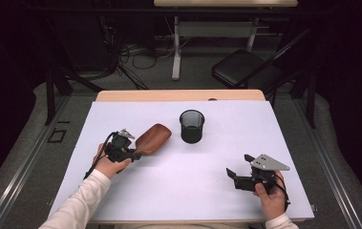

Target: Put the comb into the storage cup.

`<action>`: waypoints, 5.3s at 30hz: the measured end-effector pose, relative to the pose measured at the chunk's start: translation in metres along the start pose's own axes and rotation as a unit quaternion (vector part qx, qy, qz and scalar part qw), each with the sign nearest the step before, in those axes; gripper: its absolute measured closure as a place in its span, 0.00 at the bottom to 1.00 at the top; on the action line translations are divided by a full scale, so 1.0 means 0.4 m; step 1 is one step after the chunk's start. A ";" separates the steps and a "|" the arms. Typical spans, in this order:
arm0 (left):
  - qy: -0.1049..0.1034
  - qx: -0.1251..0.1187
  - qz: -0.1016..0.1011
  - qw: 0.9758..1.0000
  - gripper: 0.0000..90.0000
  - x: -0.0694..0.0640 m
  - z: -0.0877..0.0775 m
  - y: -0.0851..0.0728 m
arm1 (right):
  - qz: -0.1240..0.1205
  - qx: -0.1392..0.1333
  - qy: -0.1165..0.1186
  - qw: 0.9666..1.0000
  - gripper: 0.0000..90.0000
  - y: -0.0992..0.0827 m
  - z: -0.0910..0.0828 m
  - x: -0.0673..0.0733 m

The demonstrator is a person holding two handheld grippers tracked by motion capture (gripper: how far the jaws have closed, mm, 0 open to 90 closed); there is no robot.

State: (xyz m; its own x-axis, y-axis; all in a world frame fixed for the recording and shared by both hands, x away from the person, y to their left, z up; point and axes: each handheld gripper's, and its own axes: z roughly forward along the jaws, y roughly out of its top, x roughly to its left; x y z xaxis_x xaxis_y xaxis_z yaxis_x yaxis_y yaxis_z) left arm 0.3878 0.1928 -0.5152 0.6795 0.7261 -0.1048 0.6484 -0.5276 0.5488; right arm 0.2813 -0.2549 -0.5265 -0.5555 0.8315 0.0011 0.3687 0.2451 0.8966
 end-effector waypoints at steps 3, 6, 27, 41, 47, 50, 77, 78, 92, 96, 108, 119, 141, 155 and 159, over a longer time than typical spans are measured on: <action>0.000 -0.010 -0.004 1.000 0.80 0.002 -0.010 0.000 | 0.000 0.002 0.001 1.000 0.16 0.000 0.000 0.000; -0.003 -0.024 -0.009 1.000 0.80 0.004 -0.020 0.001 | -0.001 0.001 0.000 1.000 0.16 0.000 0.000 0.000; -0.001 -0.090 -0.018 0.996 0.80 -0.006 -0.081 0.011 | -0.003 0.002 -0.001 1.000 0.16 0.000 0.000 0.001; -0.008 -0.146 -0.017 0.989 0.80 -0.028 -0.125 0.015 | -0.004 0.001 -0.002 1.000 0.16 -0.001 0.001 0.002; -0.014 -0.154 -0.004 0.988 0.80 -0.052 -0.130 0.028 | -0.005 0.004 -0.003 1.000 0.16 0.000 0.001 0.002; -0.017 -0.158 0.002 0.987 0.80 -0.066 -0.131 0.038 | -0.010 0.008 -0.010 1.000 0.16 0.000 0.003 0.006; -0.054 -0.191 0.041 0.979 0.80 -0.174 -0.118 0.124 | -0.019 0.005 -0.025 0.999 0.15 0.003 0.005 0.016; -0.056 -0.193 0.042 0.979 0.80 -0.176 -0.116 0.126 | -0.021 0.003 -0.025 0.999 0.15 0.003 0.006 0.016; -0.063 -0.205 0.048 0.975 0.80 -0.206 -0.105 0.131 | -0.027 0.003 -0.026 0.999 0.14 0.006 0.005 0.024; -0.063 -0.205 0.050 0.976 0.80 -0.211 -0.095 0.125 | -0.029 0.005 -0.024 0.999 0.13 0.008 0.005 0.028; -0.062 -0.199 0.052 0.977 0.80 -0.218 -0.073 0.113 | -0.022 0.017 -0.014 1.000 0.08 0.008 0.005 0.026; -0.063 -0.201 0.055 0.976 0.80 -0.227 -0.063 0.108 | -0.010 0.014 0.002 1.000 0.03 0.015 0.004 0.032; -0.062 -0.210 0.056 0.974 0.80 -0.228 -0.066 0.103 | 0.028 0.052 0.025 0.998 0.01 0.086 0.032 0.049; -0.060 -0.216 0.051 0.973 0.80 -0.223 -0.070 0.101 | 0.054 0.049 0.043 0.996 0.07 0.144 0.052 0.048; -0.060 -0.216 0.050 0.973 0.80 -0.222 -0.071 0.100 | 0.066 0.046 0.049 0.996 0.08 0.159 0.061 0.042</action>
State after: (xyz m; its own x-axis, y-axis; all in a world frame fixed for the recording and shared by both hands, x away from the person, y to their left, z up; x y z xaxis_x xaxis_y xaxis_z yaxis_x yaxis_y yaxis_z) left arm 0.3436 0.1195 -0.4604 0.7843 0.6096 -0.1151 0.3900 -0.3402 0.8557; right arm 0.3135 -0.2132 -0.4802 -0.5663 0.8078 0.1635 0.5073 0.1853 0.8416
